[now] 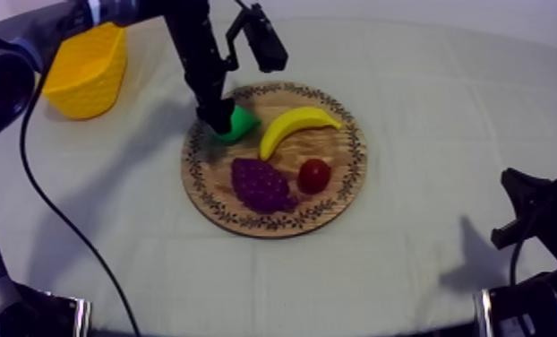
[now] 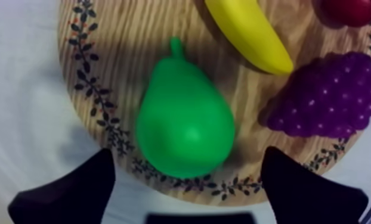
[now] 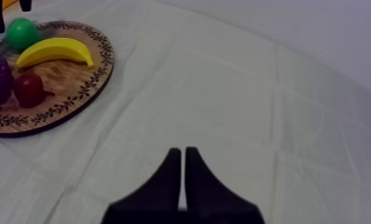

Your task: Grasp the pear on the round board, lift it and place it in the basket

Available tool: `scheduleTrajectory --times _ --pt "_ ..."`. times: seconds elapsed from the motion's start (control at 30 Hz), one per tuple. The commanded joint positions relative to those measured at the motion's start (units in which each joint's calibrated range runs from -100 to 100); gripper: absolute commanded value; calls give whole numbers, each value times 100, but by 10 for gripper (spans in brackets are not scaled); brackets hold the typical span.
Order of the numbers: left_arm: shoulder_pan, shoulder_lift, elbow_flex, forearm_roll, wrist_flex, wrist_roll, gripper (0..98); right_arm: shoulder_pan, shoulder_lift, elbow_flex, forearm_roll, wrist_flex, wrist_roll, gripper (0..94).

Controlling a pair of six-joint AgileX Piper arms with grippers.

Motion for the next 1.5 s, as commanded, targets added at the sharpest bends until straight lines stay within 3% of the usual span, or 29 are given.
scheduleTrajectory --times 0.0,0.33,0.9,1.47 --pt "3 236 -143 3 11 3 920 -1 -4 -5 -1 4 1 4" --pt "24 915 -670 -20 10 134 873 -1 -4 -5 -1 4 1 4" --pt "146 808 -315 -53 -186 529 495 -1 -4 -5 -1 4 1 4" --pt "324 -934 194 -71 -142 670 475 -1 -4 -5 -1 4 1 4"
